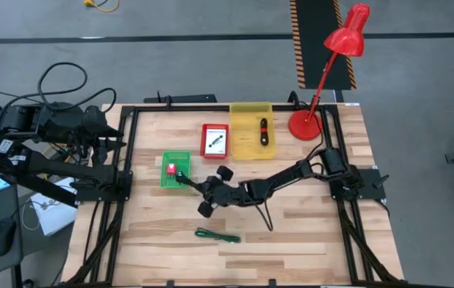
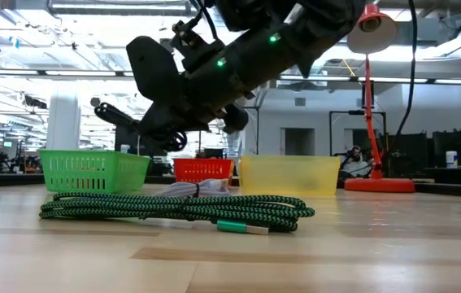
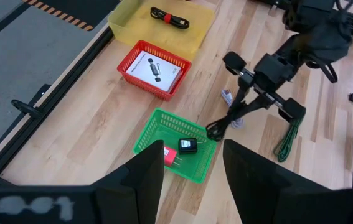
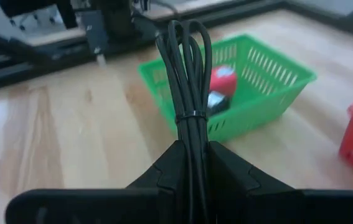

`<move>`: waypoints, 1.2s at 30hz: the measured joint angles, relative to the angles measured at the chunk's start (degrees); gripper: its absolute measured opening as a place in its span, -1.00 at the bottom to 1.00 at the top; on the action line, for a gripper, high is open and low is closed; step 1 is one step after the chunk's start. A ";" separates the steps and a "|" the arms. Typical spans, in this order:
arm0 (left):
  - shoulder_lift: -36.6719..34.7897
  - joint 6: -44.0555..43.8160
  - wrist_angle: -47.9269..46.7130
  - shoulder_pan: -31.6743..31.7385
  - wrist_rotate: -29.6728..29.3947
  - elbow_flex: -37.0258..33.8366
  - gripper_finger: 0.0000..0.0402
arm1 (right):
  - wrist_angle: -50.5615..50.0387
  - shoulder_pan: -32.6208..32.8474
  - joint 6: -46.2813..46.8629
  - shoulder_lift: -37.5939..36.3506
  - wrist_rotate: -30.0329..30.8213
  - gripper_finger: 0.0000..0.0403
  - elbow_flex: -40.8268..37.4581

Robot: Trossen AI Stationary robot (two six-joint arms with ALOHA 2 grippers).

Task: Pick and place items into bin
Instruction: Put the black charger cable into the yellow bin

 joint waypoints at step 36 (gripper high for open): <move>0.00 0.00 0.00 -0.02 0.00 0.00 -0.24 | -52.13 -11.38 -14.80 -0.52 4.88 -0.74 43.06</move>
